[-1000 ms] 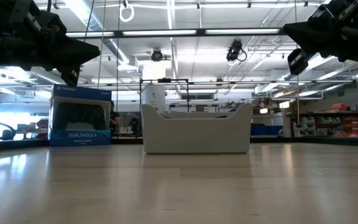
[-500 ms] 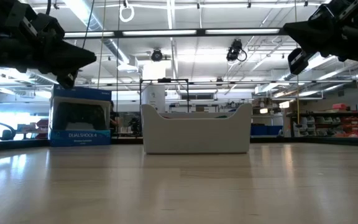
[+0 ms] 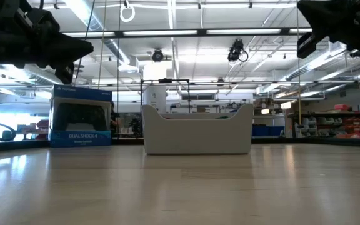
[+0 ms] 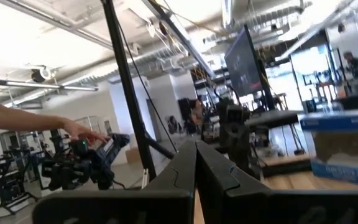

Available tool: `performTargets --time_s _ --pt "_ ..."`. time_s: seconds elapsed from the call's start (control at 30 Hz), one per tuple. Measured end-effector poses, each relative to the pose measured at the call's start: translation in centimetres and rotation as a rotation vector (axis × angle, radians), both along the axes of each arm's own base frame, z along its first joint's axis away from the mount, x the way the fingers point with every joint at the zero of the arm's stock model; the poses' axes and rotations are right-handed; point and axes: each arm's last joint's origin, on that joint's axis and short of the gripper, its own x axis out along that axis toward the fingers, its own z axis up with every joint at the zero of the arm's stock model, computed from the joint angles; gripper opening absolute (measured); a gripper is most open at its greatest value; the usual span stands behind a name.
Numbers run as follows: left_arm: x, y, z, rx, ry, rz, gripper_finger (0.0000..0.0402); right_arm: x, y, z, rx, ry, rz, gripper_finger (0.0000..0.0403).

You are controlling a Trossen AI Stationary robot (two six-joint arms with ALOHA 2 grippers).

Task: Pick and place USB-C Cables
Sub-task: Return to Home Position

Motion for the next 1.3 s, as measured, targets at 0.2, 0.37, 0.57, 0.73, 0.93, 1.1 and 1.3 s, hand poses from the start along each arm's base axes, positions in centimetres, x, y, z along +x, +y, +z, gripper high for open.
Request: performTargets --time_s 0.2,0.37,0.57,0.73,0.93,1.1,1.3 --pt "-0.2 0.0 0.0 0.000 -0.002 0.000 0.0043 -0.1 0.0 -0.6 0.019 0.058 0.000 0.0014" --pt "-0.6 0.0 0.4 0.000 -0.044 0.000 0.0043 -0.5 0.2 -0.2 0.005 0.014 0.000 0.0014" --pt "-0.8 0.0 0.5 0.000 -0.046 0.000 0.0043 -0.5 0.1 -1.0 0.031 0.096 0.000 0.0014" --pt "-0.7 0.0 -0.1 0.000 0.014 0.000 0.0043 -0.2 0.1 -2.5 0.079 0.249 0.000 0.0014" --pt "-0.7 0.0 -0.3 0.001 0.031 0.000 0.0043 -0.1 0.3 -3.5 0.108 0.354 0.024 0.0014" --pt "-0.7 0.0 -0.3 0.000 0.031 0.000 0.0043 -0.1 0.4 -3.3 0.100 0.336 0.037 0.0014" --pt "-0.7 0.0 -0.3 0.000 0.031 0.000 0.0043 -0.1 0.4 -3.3 0.099 0.334 0.038 0.0014"
